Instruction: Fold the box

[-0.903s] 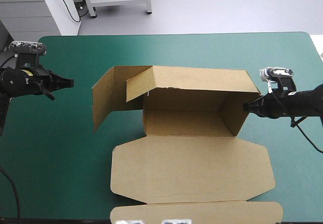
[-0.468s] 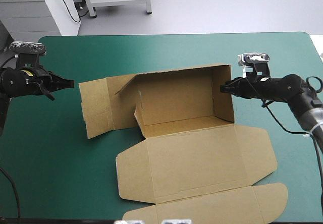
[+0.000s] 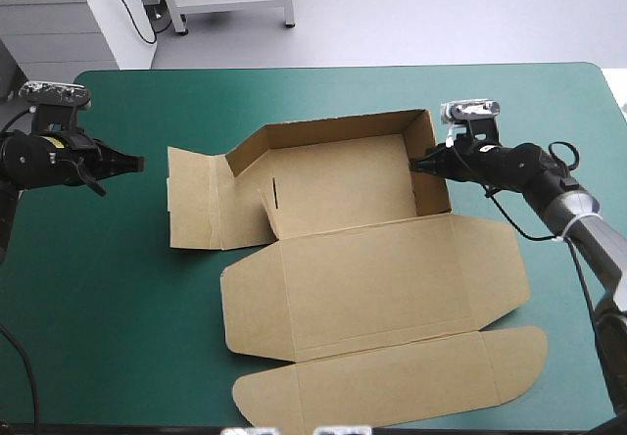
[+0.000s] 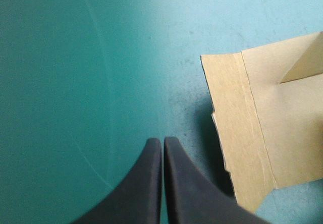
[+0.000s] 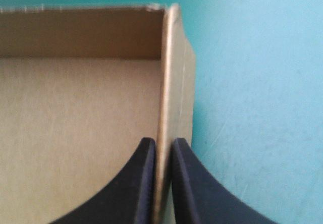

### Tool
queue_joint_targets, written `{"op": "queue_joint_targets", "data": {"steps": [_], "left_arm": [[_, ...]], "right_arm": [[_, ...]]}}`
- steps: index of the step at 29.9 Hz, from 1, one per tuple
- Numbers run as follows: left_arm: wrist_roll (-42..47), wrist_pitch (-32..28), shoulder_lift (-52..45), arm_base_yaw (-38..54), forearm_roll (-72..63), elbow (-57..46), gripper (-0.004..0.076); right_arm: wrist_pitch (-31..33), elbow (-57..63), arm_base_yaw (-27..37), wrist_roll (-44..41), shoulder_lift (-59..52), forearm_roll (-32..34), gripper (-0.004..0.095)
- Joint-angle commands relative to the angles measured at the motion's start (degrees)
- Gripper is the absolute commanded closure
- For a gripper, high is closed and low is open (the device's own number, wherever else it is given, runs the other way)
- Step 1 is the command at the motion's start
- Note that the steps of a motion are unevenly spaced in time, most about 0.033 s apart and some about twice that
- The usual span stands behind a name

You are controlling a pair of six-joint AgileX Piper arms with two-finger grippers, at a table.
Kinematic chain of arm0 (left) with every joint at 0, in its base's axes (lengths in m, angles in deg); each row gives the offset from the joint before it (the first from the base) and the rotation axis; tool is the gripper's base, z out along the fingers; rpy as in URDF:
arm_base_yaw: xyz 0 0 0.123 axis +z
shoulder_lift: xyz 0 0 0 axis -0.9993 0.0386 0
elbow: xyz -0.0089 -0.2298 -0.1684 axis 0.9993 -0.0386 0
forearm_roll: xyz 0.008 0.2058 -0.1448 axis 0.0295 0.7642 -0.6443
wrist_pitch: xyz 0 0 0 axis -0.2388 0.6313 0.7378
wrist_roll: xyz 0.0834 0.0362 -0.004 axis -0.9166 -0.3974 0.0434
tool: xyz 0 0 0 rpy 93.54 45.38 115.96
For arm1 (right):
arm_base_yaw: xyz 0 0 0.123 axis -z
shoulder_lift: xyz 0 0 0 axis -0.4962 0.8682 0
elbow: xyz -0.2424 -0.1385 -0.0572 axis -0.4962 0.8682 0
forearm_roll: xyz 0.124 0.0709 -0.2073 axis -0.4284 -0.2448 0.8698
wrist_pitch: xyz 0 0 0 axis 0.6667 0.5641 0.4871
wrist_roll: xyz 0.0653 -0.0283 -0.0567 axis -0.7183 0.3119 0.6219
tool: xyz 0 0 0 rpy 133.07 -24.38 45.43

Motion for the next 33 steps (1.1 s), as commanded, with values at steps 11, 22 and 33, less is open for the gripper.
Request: {"op": "queue_joint_targets", "data": {"steps": [11,22,33], "left_arm": [[-0.2,-1.8,-1.8,0.1,-1.3,1.6,0.0726],[-0.2,-1.3,-1.8,0.1,-1.3,1.6,0.0726],[-0.2,-1.1,-1.8,0.1,-1.9,1.6,0.0726]], "right_arm": [[7.6,-11.8,-0.1,-0.4,-0.2,4.5,0.0509],[10.0,-18.4,-0.1,-3.5,-4.4,13.1,0.0508],[15.3,-18.4,-0.1,-12.3,-1.3,13.2,0.0508]]}}
